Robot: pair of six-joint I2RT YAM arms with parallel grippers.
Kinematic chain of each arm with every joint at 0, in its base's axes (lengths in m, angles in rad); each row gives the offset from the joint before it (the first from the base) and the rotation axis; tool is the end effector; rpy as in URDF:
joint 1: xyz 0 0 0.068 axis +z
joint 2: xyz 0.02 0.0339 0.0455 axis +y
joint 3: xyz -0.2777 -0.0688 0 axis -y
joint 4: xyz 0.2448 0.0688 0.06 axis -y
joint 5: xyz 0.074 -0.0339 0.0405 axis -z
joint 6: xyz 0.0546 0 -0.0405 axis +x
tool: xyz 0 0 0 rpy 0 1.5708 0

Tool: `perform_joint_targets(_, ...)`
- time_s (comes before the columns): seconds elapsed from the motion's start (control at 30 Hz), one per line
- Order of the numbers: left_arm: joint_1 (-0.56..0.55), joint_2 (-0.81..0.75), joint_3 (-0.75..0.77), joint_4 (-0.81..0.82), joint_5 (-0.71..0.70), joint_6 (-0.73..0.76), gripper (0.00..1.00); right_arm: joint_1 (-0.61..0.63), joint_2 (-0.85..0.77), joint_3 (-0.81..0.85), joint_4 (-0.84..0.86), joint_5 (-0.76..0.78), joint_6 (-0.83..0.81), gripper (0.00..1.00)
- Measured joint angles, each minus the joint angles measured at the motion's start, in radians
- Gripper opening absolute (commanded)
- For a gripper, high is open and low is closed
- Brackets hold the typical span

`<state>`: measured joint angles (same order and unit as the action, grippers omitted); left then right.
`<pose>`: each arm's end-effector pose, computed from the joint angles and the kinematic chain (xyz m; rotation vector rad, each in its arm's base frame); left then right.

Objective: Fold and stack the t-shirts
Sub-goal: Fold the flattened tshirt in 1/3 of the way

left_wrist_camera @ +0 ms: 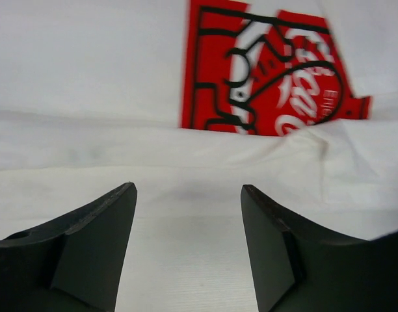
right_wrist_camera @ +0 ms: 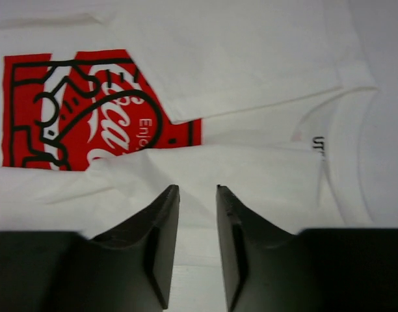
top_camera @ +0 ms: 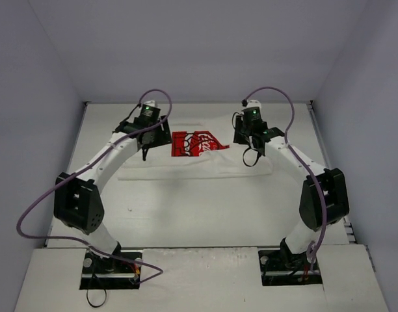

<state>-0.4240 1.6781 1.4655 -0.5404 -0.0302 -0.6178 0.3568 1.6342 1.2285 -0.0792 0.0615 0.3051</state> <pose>0.3612 -0.1612 0.3087 -0.2452 2.3619 -0.4810 0.3759 0.1365 0.2893 -0.0151 2.0727 0.3461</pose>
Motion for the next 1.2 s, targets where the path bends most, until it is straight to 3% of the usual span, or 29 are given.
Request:
perform_joint_targets(0.23, 0.234, -0.057, -0.267, -0.014, 0.007, 0.043, 0.6, 0.087, 0.186, 0.028, 0.06, -0.059, -0.001, 0.23)
perform_joint_targets(0.43, 0.377, -0.033, -0.291, -0.038, 0.03, 0.05, 0.5, 0.09, 0.262, -0.059, 0.102, -0.069, 0.0, 0.24)
perform_joint_targets(0.73, 0.406, 0.061, -0.22, -0.008, 0.039, 0.006, 0.48, 0.09, 0.262, -0.084, 0.144, -0.067, -0.001, 0.24)
perform_joint_targets(1.03, 0.41, 0.163, -0.183, -0.009, 0.025, -0.036, 0.4, 0.091, 0.257, -0.083, 0.147, -0.065, -0.021, 0.2)
perform_joint_targets(1.2, 0.435, 0.176, -0.136, -0.007, 0.02, -0.041, 0.26, 0.116, 0.235, -0.071, 0.146, -0.068, -0.086, 0.16)
